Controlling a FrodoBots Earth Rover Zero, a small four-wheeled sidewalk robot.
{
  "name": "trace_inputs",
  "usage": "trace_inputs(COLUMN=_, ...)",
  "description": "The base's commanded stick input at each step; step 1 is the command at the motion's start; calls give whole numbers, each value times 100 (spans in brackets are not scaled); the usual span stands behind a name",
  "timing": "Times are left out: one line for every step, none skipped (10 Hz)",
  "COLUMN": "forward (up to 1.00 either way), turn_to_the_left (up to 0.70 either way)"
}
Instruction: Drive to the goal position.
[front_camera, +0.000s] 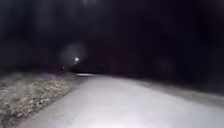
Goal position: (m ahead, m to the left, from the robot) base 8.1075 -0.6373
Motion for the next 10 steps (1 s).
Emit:
trace_inputs(forward=70, turn_to_the_left=0)
trace_inputs(forward=70, turn_to_the_left=0)
trace_inputs(forward=70, turn_to_the_left=0)
trace_inputs(forward=70, turn_to_the_left=0)
trace_inputs(forward=70, turn_to_the_left=0)
trace_inputs(forward=70, turn_to_the_left=0)
trace_inputs(forward=70, turn_to_the_left=0)
trace_inputs(forward=70, turn_to_the_left=0)
trace_inputs(forward=70, turn_to_the_left=1)
trace_inputs(forward=70, turn_to_the_left=14)
